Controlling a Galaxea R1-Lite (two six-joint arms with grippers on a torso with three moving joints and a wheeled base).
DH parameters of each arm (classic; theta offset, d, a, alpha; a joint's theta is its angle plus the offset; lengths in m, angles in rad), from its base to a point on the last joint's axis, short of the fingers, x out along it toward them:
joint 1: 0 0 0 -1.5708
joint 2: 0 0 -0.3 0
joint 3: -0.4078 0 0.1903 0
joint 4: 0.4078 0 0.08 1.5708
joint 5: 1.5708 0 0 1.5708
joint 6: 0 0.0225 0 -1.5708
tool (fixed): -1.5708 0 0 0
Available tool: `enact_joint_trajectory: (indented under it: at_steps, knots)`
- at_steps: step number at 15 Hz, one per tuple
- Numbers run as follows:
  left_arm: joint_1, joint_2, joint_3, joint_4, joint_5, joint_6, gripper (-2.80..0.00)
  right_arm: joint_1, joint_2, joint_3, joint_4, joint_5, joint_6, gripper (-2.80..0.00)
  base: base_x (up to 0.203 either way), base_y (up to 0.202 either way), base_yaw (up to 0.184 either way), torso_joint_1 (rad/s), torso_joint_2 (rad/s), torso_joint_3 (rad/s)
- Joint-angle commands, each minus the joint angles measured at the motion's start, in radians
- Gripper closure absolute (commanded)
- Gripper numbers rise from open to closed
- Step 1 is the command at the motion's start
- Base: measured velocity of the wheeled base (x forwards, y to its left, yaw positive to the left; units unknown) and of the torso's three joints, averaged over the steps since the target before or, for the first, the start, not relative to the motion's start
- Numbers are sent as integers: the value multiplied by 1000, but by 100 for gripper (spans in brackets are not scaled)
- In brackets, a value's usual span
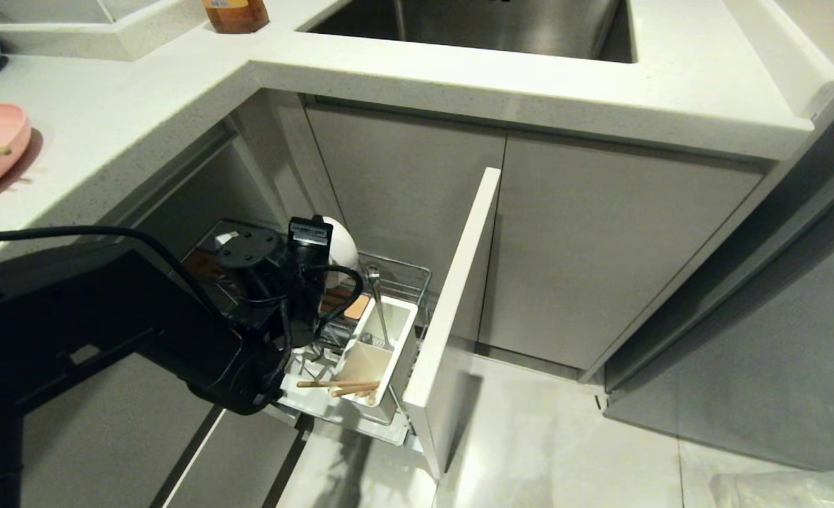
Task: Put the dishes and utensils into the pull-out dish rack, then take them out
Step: Pick up the bowl and place it in the cupboard
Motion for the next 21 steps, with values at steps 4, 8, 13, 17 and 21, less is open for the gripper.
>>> enact_joint_trajectory:
  at_steps: [4, 8, 13, 17, 21]
  knots:
    - [3, -7, 1, -19, 1, -58, 0, -1, 0, 3, 0, 0, 0, 0, 0, 0, 0, 0, 0, 0]
    - [4, -6, 1, -51, -8, -68, 0, 1, 0, 3, 1, 0, 0, 0, 0, 0, 0, 0, 0, 0]
    - [9, 2, 8, -45, -6, -121, 0, 1, 0, 2, 1, 0, 0, 0, 0, 0, 0, 0, 0, 0]
    - [14, 8, 16, -37, -5, -133, 0, 0, 0, 2, 0, 0, 0, 0, 0, 0, 0, 0, 0, 0]
    - [21, 9, 16, 64, -4, -163, 0, 1, 0, 3, 0, -1, 0, 0, 0, 0, 0, 0, 0, 0]
